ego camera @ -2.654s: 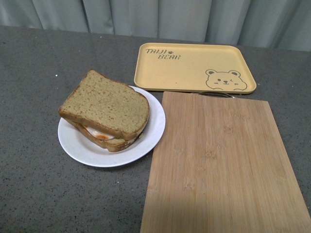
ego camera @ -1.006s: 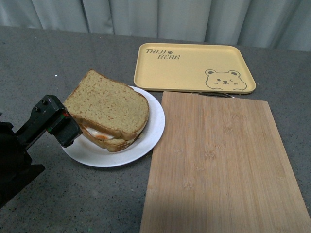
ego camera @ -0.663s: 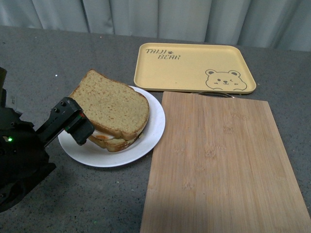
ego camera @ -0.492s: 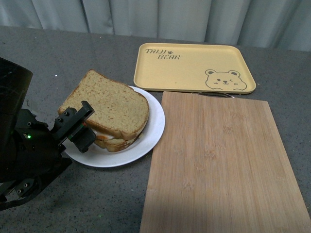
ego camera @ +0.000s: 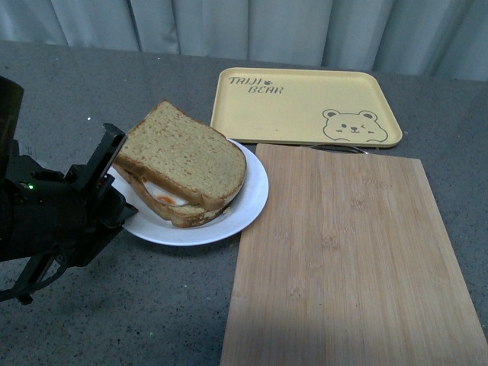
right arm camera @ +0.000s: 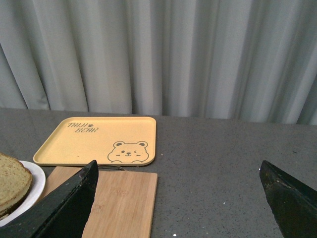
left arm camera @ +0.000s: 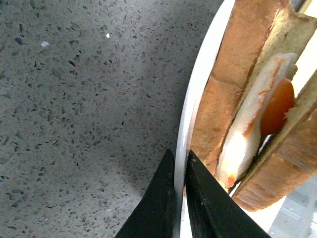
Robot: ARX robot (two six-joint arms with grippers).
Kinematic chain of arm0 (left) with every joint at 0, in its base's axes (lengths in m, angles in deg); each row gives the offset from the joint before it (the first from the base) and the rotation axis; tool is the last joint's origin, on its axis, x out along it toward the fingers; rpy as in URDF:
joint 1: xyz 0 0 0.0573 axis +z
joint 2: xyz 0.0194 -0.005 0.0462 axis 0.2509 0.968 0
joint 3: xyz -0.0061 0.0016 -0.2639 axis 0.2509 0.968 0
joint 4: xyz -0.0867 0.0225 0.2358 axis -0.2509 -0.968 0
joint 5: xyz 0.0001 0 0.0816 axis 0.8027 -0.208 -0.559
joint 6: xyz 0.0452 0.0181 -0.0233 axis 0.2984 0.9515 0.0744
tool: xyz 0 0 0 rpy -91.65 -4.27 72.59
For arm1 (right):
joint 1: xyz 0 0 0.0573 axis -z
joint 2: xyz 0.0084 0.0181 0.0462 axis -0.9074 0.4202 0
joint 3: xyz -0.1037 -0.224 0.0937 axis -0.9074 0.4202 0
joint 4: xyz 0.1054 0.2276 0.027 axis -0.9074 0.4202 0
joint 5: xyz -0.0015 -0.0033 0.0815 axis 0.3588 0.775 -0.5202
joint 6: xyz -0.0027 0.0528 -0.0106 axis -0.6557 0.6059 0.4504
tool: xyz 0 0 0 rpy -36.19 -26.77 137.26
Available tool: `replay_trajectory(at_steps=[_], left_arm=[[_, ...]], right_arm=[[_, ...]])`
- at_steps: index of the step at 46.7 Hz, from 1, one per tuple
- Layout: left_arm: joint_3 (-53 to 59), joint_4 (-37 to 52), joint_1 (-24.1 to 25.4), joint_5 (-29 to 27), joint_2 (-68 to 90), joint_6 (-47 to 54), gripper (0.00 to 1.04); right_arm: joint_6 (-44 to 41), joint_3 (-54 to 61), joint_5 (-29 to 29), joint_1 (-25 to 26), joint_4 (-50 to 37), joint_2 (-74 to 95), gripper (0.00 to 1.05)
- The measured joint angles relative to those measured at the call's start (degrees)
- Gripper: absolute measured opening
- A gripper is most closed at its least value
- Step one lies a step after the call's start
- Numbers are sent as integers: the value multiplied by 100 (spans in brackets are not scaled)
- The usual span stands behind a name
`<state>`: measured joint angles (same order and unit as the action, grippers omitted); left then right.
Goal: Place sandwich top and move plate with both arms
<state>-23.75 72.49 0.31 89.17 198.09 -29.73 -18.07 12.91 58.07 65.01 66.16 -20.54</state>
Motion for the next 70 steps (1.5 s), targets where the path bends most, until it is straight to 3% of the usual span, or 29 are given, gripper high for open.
replay_trajectory(at_steps=[12, 20, 26, 50, 70], left_arm=[[627, 1858, 109, 520, -131, -723, 4], [391, 2282, -17, 662, -131, -1032, 4], [-350, 2236, -280, 446, 107, -1281, 4], [-3609, 566, -1226, -96, 1888, -1460, 4], [-5276, -603, -1231, -437, 2898, -1471, 4]], right_arm=[[0, 2, -2, 0, 0, 0, 95], [0, 0, -2, 0, 0, 0, 95], [0, 2, 0, 0, 0, 0, 95], [0, 2, -2, 0, 0, 0, 95], [0, 0, -2, 0, 0, 0, 95]])
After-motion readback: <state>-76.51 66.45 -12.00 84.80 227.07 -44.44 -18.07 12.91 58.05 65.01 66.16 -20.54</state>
